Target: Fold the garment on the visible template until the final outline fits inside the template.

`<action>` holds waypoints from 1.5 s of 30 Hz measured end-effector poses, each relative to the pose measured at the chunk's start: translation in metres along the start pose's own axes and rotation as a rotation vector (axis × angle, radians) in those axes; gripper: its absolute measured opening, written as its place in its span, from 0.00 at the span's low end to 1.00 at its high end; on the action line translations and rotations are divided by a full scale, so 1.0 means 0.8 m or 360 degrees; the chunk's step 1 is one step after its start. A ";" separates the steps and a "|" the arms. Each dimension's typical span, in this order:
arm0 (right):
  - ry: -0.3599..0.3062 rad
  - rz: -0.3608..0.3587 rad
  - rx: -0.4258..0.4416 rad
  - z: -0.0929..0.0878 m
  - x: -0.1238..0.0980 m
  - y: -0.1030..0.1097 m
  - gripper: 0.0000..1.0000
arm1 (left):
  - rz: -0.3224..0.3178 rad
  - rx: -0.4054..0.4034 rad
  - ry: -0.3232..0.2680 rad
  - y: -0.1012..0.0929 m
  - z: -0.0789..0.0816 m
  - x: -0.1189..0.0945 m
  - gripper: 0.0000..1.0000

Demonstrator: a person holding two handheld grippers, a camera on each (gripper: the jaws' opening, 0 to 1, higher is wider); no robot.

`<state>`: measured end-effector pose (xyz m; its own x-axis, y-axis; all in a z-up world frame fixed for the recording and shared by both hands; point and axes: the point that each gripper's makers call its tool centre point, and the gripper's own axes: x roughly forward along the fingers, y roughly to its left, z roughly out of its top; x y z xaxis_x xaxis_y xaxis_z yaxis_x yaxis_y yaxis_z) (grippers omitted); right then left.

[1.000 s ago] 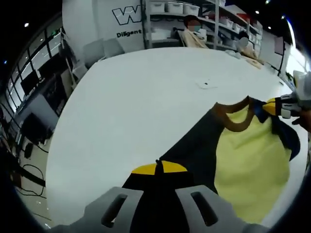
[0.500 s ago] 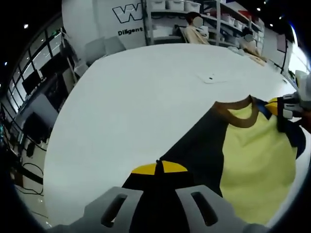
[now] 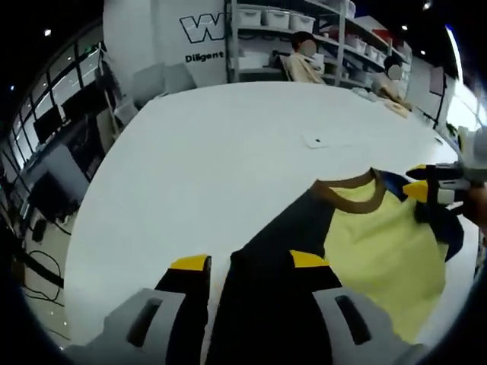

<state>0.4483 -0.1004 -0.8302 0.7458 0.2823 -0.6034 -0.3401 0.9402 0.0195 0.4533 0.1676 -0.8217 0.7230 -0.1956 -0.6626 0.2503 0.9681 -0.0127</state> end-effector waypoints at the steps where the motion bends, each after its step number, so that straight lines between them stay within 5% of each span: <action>1: -0.0011 0.0017 -0.0003 0.002 -0.005 0.006 0.45 | 0.0008 0.0012 0.0028 -0.001 -0.002 -0.005 0.49; 8: -0.0044 0.0082 -0.0062 0.012 -0.024 0.028 0.58 | -0.0028 0.0009 -0.0061 -0.019 0.005 -0.024 0.64; 20: -0.0010 0.0180 -0.0021 -0.001 -0.049 0.054 0.80 | -0.0125 -0.0003 -0.0065 -0.054 -0.003 -0.054 0.89; 31: -0.0042 0.0246 -0.0121 -0.012 -0.080 0.067 0.96 | -0.0206 0.0028 -0.0098 -0.081 -0.014 -0.084 0.96; 45: -0.0065 0.0233 -0.0115 -0.034 -0.115 0.065 0.99 | -0.0264 0.0048 -0.0097 -0.101 -0.047 -0.118 0.99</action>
<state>0.3460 -0.0826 -0.7954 0.7075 0.4244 -0.5651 -0.4861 0.8726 0.0467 0.3408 0.1139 -0.7863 0.7076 -0.3623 -0.6067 0.3878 0.9168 -0.0952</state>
